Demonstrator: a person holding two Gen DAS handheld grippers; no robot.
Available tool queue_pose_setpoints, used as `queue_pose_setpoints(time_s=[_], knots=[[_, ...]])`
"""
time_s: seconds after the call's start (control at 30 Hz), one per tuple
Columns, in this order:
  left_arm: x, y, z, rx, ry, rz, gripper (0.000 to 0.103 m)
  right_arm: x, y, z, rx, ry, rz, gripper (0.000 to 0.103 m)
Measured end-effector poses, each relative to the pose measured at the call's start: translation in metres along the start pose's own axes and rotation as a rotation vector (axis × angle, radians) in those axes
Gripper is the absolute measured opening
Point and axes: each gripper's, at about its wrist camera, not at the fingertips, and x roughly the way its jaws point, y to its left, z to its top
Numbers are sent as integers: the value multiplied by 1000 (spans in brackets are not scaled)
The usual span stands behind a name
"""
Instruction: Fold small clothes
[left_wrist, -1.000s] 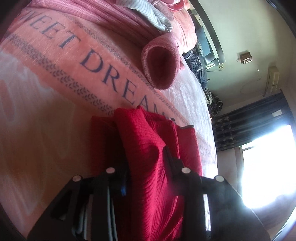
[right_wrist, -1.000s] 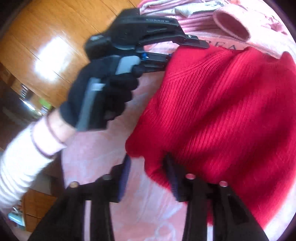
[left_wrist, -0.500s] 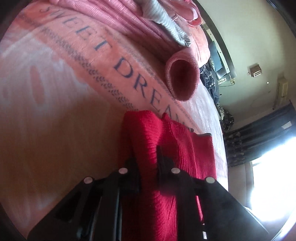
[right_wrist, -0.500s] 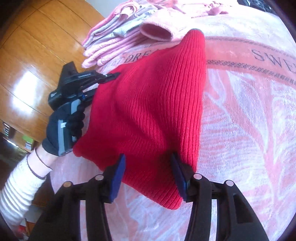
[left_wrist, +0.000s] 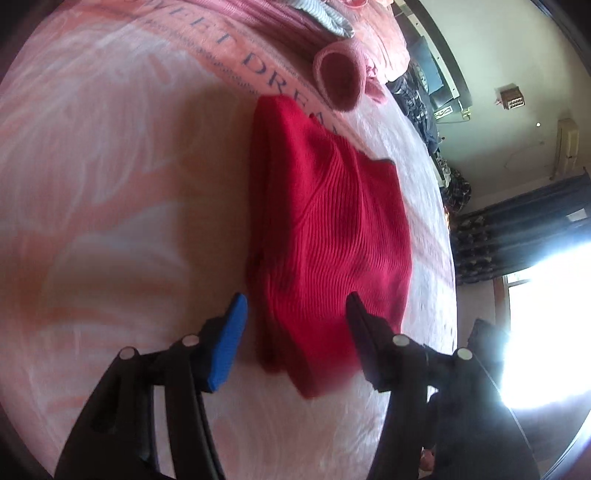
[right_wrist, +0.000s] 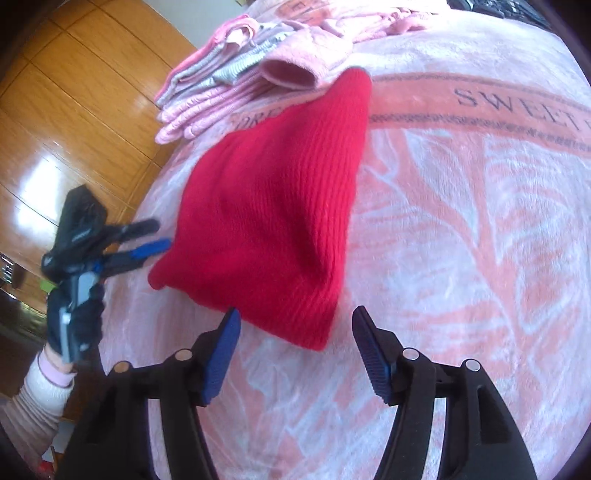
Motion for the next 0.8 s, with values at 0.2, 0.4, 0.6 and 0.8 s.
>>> queue_pose_setpoints(time_s=[0.2,0.4,0.6,0.8], knots=[[10,16,-27,-158,59,-152,50,13,1,-4,23,19,-2,64],[16,8,-31,-91,94,-46,9,16,-3,-4,22,13,7,64],[16,3,-32,113,133,142,12,19,1,-2,-24,29,-19,63],[-4,-9,-24,114,66,79,37,14,4,2,-33,39,-13,63]])
